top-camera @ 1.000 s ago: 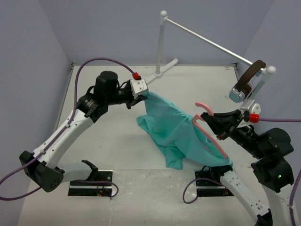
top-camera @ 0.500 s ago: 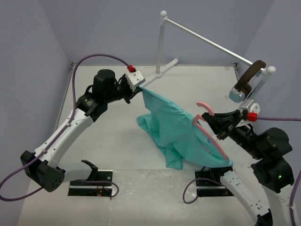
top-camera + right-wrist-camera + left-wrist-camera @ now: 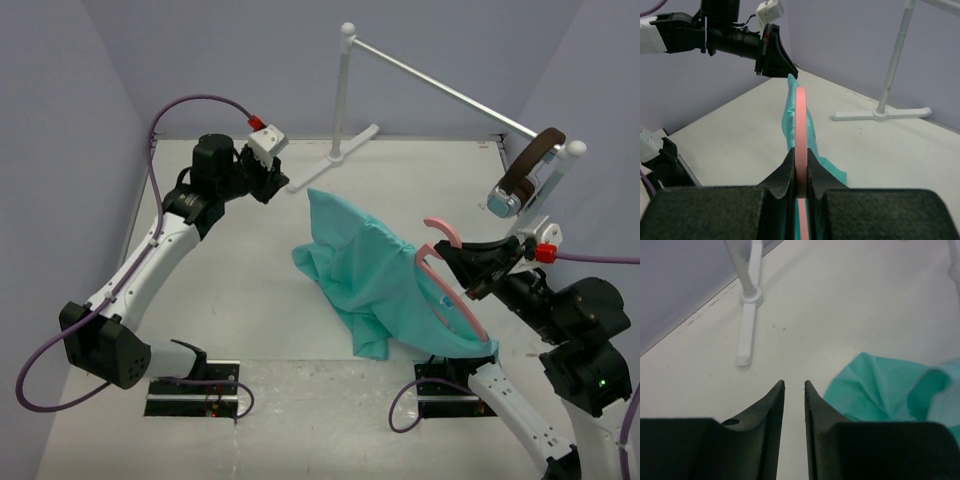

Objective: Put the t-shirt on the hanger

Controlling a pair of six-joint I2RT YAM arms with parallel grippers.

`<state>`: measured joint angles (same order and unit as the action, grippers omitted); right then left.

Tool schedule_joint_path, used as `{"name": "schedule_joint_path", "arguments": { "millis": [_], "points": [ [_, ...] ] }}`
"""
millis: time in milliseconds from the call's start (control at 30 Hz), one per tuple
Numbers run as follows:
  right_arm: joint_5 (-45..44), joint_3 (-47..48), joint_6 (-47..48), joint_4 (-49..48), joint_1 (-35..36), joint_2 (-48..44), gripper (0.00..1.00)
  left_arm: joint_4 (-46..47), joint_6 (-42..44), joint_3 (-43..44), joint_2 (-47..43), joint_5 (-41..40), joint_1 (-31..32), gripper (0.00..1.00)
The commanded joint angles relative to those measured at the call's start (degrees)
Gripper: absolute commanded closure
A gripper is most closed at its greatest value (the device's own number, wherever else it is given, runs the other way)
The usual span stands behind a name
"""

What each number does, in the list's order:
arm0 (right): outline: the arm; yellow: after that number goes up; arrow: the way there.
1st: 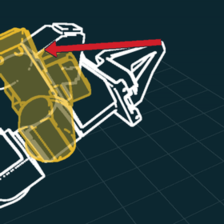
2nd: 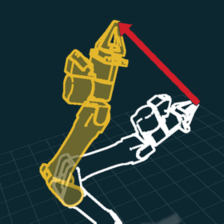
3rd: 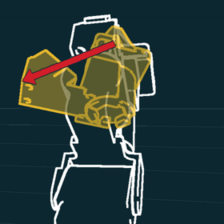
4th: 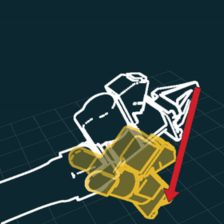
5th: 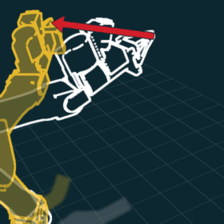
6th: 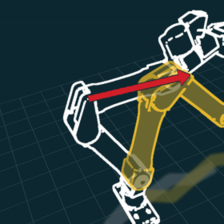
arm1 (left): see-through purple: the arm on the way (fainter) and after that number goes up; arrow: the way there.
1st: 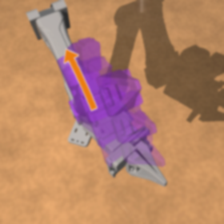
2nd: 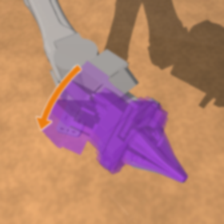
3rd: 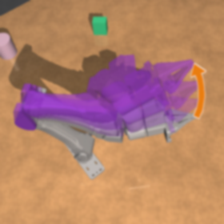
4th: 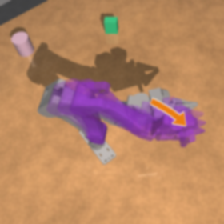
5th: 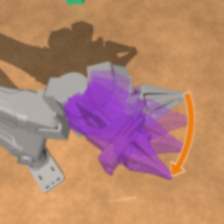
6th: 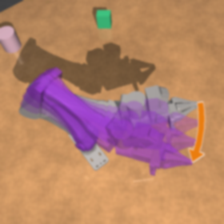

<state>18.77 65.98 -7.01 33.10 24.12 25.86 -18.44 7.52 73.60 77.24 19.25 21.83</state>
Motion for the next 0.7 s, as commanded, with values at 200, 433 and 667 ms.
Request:
{"name": "schedule_joint_path", "arguments": {
  "millis": [200, 433, 667],
  "points": [
    [1.60, 3.72, 0.68, 0.14, 0.23, 3.84, 1.00, 0.99, 9.21, -0.44, -4.72, 43.17, -0.12, 0.00],
    [5.60, 4.14, 0.54, 0.35, 0.23, 3.53, 1.00, -0.60, 8.82, 2.35, 1.41, 46.52, -0.12, 0.22],
    [5.77, 4.24, 0.88, 0.38, 0.22, 3.32, 1.00, -2.72, 9.41, 5.06, 3.24, 46.68, -0.20, 1.00]
  ]
}}
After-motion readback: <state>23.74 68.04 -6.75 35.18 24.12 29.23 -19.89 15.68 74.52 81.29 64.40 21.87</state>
